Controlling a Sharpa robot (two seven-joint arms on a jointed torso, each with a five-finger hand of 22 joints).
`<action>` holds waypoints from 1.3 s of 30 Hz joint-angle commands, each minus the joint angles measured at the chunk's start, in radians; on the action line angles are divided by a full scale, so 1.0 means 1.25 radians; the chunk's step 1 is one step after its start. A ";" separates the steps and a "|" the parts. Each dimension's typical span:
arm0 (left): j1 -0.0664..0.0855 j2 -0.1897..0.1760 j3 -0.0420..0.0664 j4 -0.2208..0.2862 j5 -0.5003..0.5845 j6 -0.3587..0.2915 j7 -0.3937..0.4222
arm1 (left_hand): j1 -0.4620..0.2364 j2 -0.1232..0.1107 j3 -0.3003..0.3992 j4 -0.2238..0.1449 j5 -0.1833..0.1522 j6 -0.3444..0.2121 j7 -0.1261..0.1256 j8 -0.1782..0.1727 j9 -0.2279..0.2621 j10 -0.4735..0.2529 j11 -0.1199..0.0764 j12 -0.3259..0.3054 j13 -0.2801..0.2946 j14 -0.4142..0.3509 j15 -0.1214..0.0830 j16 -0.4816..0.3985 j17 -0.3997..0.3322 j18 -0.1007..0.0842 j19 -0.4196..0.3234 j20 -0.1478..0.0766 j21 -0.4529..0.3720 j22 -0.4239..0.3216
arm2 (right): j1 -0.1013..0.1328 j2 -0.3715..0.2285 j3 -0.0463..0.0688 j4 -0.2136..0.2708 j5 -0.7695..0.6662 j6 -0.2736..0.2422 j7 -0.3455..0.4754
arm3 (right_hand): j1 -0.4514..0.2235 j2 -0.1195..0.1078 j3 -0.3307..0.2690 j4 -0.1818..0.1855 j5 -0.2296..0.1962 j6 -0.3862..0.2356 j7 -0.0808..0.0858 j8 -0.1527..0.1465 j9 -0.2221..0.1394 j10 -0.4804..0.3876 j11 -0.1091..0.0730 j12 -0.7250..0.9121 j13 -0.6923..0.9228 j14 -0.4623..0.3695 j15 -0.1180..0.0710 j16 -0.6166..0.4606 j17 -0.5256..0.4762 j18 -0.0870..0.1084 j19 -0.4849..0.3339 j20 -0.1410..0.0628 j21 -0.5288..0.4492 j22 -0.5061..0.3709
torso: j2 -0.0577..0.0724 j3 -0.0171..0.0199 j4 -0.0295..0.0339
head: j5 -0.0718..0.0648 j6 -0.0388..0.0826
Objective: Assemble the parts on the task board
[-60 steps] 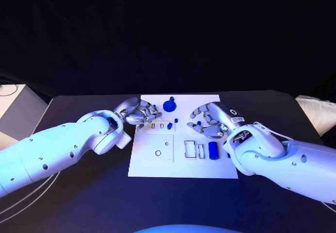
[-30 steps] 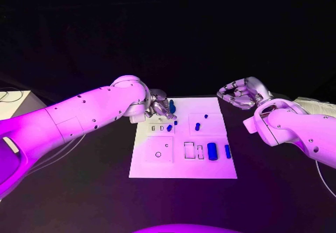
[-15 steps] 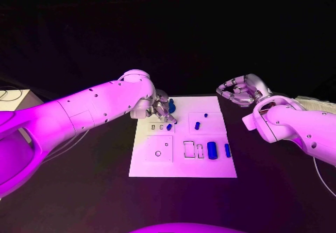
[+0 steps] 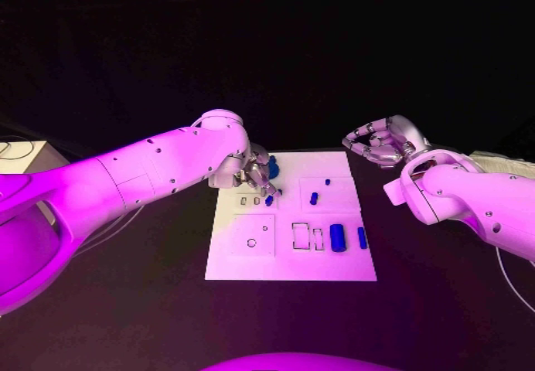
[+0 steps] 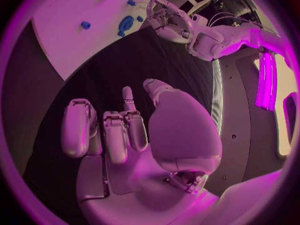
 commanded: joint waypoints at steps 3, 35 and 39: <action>0.000 0.010 -0.008 -0.010 0.003 0.021 0.000 | 0.003 0.008 -0.003 -0.002 0.001 -0.007 0.000 0.004 0.002 -0.008 -0.001 0.001 0.001 0.052 -0.004 0.001 0.120 -0.014 -0.006 0.002 0.001 -0.001 | 0.001 0.002 0.001 -0.001 -0.003 0.009 0.002 | -0.007 -0.001 -0.005 0.001 0.003 -0.007 0.002 0.004 0.001 0.053 0.005 -0.001 0.166 0.078 0.004 -0.002 0.195 0.010 -0.003 0.001 -0.002 0.001 | 0.001 -0.0012 -0.0012 | 0.000 -0.002; -0.001 0.021 -0.015 -0.030 0.022 0.059 0.006 | 0.078 0.015 0.082 -0.004 0.011 -0.010 -0.003 0.021 0.033 -0.018 -0.004 -0.007 0.011 0.050 -0.005 -0.002 0.118 -0.012 -0.016 0.004 0.000 -0.005 | 0.002 0.007 0.001 -0.005 -0.004 0.015 0.000 | -0.008 0.001 -0.006 0.000 0.005 -0.010 0.002 0.004 0.001 0.054 0.005 0.001 0.167 0.078 0.004 -0.002 0.196 0.010 -0.003 0.002 -0.002 0.001 | 0.002 0.0006 -0.0004 | -0.003 -0.012; -0.001 0.024 -0.015 -0.031 0.022 0.055 0.005 | 0.071 0.010 0.086 -0.002 0.009 -0.010 -0.002 0.023 0.036 -0.020 -0.003 -0.010 0.008 0.048 -0.005 -0.003 0.115 -0.012 -0.019 0.004 -0.003 -0.009 | 0.002 0.008 0.001 -0.005 -0.004 0.017 -0.001 | -0.008 0.002 -0.006 0.000 0.005 -0.011 0.002 0.004 0.002 0.053 0.005 0.000 0.167 0.078 0.004 -0.002 0.195 0.010 -0.003 0.002 -0.003 0.001 | 0.003 0.0003 -0.0010 | -0.003 -0.013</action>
